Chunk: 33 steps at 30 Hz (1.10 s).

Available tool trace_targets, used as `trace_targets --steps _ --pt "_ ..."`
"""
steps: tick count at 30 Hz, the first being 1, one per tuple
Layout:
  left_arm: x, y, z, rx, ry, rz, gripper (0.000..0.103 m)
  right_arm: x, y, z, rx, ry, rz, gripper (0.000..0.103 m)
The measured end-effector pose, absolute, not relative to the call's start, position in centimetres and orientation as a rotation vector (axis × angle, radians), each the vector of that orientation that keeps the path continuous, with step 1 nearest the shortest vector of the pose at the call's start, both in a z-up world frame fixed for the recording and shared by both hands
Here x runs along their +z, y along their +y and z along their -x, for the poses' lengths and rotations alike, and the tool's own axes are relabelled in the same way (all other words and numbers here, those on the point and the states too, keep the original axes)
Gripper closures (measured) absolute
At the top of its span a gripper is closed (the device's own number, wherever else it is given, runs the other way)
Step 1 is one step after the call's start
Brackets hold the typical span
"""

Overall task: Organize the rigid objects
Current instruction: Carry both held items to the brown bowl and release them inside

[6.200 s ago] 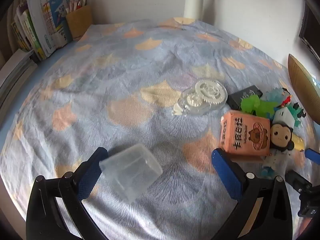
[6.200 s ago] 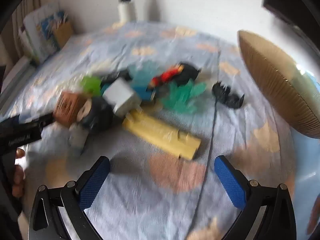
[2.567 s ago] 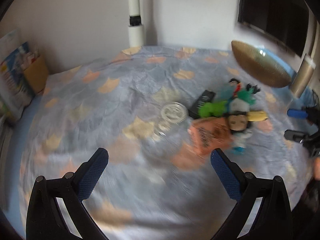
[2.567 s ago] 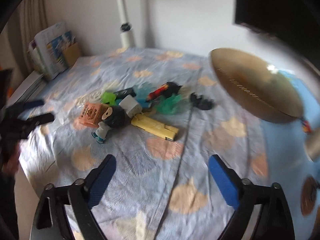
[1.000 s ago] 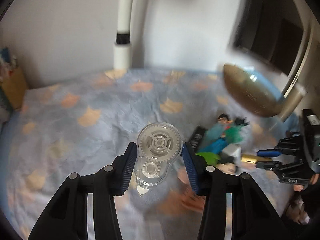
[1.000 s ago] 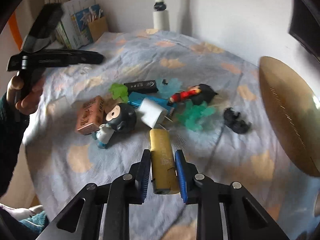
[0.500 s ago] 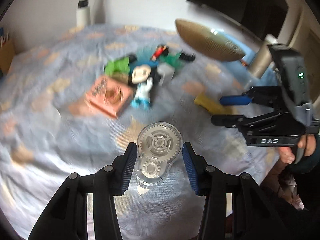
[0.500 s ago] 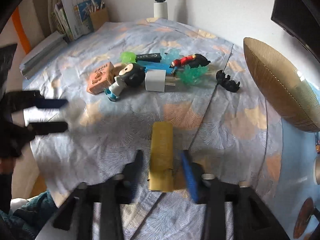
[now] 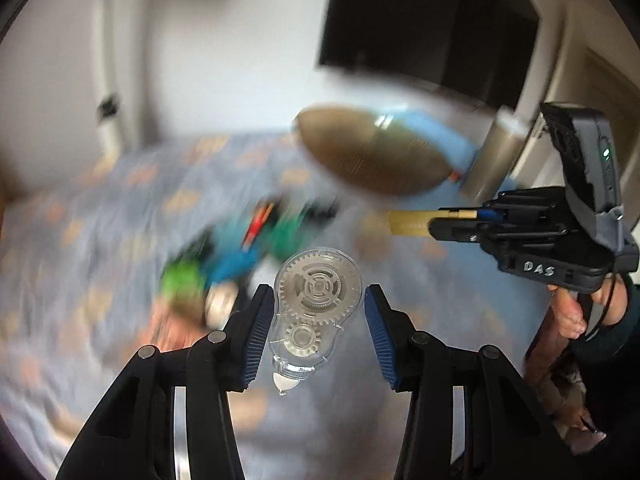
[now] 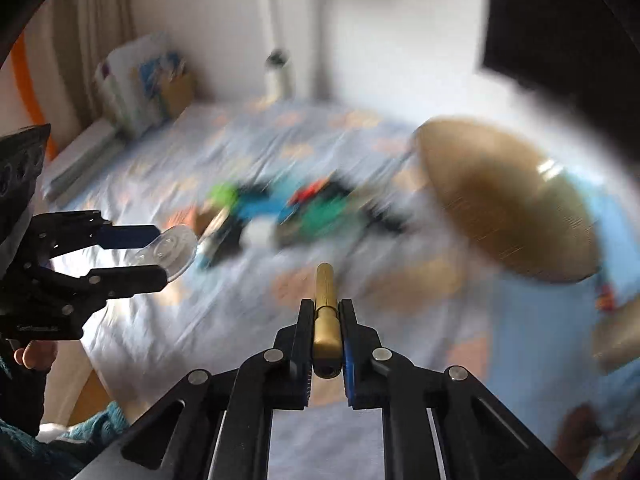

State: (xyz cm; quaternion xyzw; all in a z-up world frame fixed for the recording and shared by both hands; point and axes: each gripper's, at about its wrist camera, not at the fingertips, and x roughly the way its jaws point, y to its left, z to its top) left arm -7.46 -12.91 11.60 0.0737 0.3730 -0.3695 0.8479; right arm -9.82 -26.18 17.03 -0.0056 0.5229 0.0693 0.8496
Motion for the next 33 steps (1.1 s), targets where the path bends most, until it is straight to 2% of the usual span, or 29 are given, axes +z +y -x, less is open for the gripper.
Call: trace_targets --steps 3,6,9,16,17,18,19,20,26,33 --pt "14.4 -17.5 4.7 -0.823 0.720 -0.170 0.059 19.7 -29.5 8.7 0.050 1.053 0.029 0.092" --pt "15.0 -22.1 1.1 -0.836 0.733 -0.165 0.059 20.9 -32.6 6.9 -0.052 1.010 0.018 0.092" --pt "13.0 -26.5 -1.8 -0.820 0.807 -0.204 0.059 19.0 -35.6 4.6 -0.147 1.050 -0.015 0.092" --pt "9.4 -30.3 -4.0 -0.827 0.878 -0.213 0.058 14.4 -38.7 3.4 -0.168 1.163 -0.102 0.092" --pt "9.3 -30.5 -4.2 -0.826 0.878 -0.224 0.053 14.2 -38.9 3.3 -0.162 1.167 -0.111 0.092" --pt "9.3 -30.8 -4.2 -0.813 0.879 -0.241 0.038 14.2 -39.2 3.3 -0.164 1.169 -0.115 0.088" --pt "9.5 -30.6 -4.3 -0.783 0.877 -0.252 0.032 14.2 -39.3 3.3 -0.170 1.170 -0.115 0.086" --pt "10.0 -29.8 -4.1 -0.772 0.865 -0.238 0.033 14.6 -39.6 3.4 -0.196 1.165 -0.116 0.080" --pt "14.8 -20.6 -1.4 -0.740 0.757 -0.084 0.032 19.4 -39.4 5.7 -0.209 1.045 -0.144 0.079" --pt "19.7 -8.2 4.5 -0.653 0.614 0.032 0.032 23.5 -30.3 6.7 -0.017 0.977 -0.051 0.078"
